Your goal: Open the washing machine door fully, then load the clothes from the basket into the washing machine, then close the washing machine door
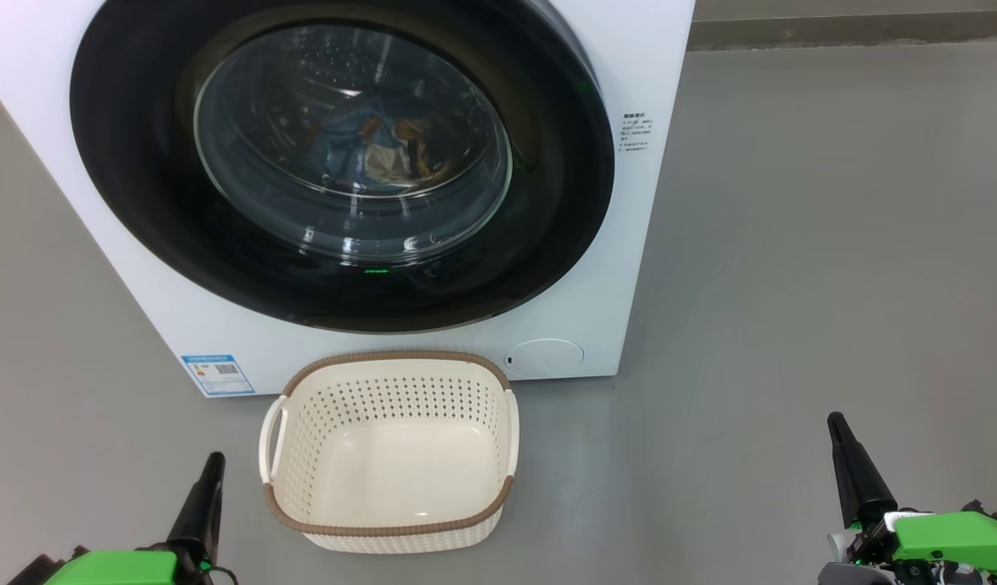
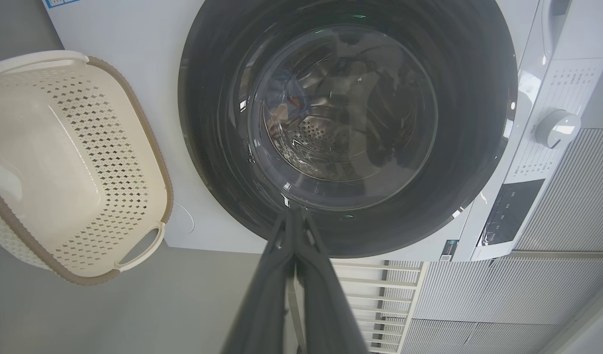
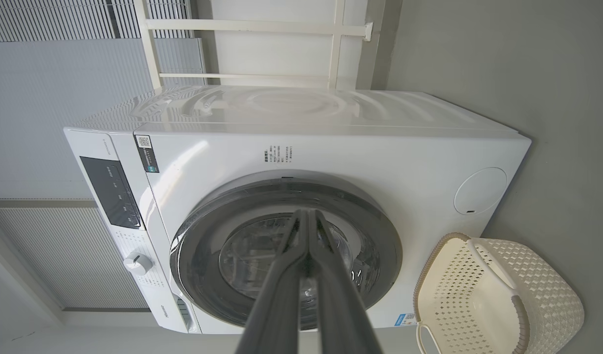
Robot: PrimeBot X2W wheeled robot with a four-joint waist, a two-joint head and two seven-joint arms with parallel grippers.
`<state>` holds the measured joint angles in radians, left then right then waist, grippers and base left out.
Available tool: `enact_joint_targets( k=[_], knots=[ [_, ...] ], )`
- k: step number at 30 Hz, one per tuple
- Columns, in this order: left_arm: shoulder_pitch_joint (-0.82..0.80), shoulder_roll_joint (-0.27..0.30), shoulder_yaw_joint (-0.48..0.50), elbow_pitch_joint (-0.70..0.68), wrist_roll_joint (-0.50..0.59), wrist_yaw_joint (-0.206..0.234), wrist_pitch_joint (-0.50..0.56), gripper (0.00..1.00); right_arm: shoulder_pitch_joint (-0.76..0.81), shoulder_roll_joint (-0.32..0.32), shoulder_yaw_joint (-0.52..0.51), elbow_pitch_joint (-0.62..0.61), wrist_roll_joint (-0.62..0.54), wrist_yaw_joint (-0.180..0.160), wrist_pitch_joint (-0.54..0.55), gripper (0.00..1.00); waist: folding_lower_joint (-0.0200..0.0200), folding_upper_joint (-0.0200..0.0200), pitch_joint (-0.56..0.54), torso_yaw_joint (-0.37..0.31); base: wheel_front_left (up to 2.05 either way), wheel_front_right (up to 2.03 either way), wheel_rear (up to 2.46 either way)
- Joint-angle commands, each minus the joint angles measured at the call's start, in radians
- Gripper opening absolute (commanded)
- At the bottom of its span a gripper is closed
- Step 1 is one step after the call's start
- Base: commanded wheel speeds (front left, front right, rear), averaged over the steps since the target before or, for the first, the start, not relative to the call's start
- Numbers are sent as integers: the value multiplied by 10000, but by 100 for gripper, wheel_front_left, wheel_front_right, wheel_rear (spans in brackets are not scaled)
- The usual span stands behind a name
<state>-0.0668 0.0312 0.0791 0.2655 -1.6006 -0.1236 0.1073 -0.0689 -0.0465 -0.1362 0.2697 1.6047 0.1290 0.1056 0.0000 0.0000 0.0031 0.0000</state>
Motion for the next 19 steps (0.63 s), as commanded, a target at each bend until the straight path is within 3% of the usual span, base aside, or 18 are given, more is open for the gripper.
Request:
enact_joint_targets(
  k=[1,19],
  knots=[
    [-412,190,344,-203,-83,-71,57,0,-390,-37,225,-249,40,17,76,0,0,0,0,0,0,0,0],
    [-412,190,344,-204,-83,-71,57,0,-390,-37,226,-249,41,17,76,0,0,0,0,0,0,0,0]
  ],
)
